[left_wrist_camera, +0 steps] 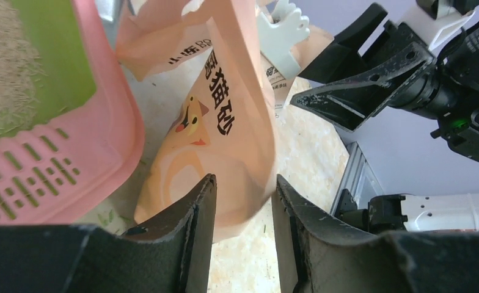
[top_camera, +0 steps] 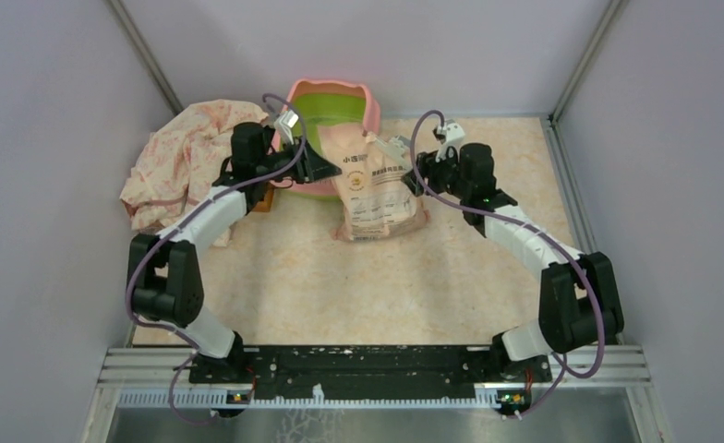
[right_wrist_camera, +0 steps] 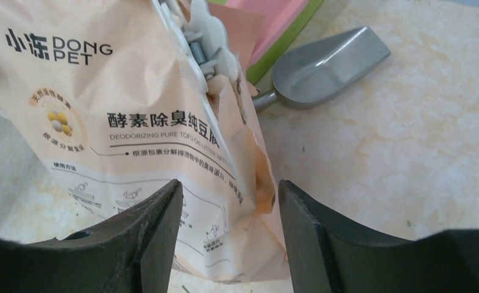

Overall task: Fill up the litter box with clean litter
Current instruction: Move the cat litter bag to the center of the board, then reset both arms

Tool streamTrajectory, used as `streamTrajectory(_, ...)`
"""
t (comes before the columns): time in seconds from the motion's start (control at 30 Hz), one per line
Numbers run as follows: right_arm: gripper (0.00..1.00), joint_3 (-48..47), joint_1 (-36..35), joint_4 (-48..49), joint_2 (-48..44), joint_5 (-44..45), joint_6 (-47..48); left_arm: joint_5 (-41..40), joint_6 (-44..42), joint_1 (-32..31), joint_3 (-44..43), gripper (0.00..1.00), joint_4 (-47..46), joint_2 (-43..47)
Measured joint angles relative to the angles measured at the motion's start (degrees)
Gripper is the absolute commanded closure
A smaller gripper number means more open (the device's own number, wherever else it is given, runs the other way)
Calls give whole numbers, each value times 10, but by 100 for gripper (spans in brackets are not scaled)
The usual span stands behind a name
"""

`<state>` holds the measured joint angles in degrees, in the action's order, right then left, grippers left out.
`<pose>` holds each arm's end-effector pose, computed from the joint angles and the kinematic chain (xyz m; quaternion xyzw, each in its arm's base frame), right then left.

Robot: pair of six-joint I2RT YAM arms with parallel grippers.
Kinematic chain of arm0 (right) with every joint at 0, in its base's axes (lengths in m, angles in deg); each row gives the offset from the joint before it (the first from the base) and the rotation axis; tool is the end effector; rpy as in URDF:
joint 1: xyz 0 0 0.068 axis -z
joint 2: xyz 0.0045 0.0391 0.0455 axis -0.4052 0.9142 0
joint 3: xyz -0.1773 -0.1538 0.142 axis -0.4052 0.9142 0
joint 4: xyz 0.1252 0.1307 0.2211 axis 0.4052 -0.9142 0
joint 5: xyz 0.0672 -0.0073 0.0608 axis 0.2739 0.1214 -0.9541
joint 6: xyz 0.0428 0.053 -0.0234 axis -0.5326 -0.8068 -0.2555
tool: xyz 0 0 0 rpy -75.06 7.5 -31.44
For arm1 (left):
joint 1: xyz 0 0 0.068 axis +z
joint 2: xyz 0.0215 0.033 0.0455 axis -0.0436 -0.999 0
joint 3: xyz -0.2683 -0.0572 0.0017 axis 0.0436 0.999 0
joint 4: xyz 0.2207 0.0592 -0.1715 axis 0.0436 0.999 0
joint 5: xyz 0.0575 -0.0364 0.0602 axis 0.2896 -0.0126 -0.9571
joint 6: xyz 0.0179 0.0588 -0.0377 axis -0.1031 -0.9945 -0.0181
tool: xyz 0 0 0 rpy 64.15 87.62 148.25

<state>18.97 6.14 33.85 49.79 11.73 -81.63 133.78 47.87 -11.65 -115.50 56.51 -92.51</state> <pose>0.3503 0.1334 0.2615 -0.1638 0.7840 0.2677 0.5356 0.3873 -0.1429 0.2731 0.1435 0.7593 -0.5003 0.3905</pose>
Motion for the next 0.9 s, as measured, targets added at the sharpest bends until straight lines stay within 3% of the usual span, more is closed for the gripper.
streamTrajectory(0.27, 34, 0, 1, -54, -48, 18, -6, -49, -6, 60, 18, 48, 65, 116)
streamTrajectory(0.33, 33, 0, 3, -71, -63, 26, -7, -66, -15, 76, 18, 31, 88, 147)
streamTrajectory(0.37, 30, 0, 4, -85, -72, 34, -10, -75, -19, 80, 18, 17, 100, 160)
streamTrajectory(0.4, 16, 0, 6, -101, -83, 43, -15, -86, -24, 83, 18, 4, 115, 173)
streamTrajectory(0.43, 7, 0, 7, -118, -94, 53, -20, -95, -31, 84, 20, 2, 126, 185)
streamTrajectory(0.47, 2, 0, 8, -132, -107, 62, -25, -107, -34, 84, 25, 1, 138, 201)
streamTrajectory(0.63, 2, 30, 10, -168, -209, 117, -33, -165, -50, 84, 85, 1, 168, 285)
streamTrajectory(0.9, 2, 80, 10, -207, -294, 170, -53, -226, -56, 84, 182, 1, 181, 324)
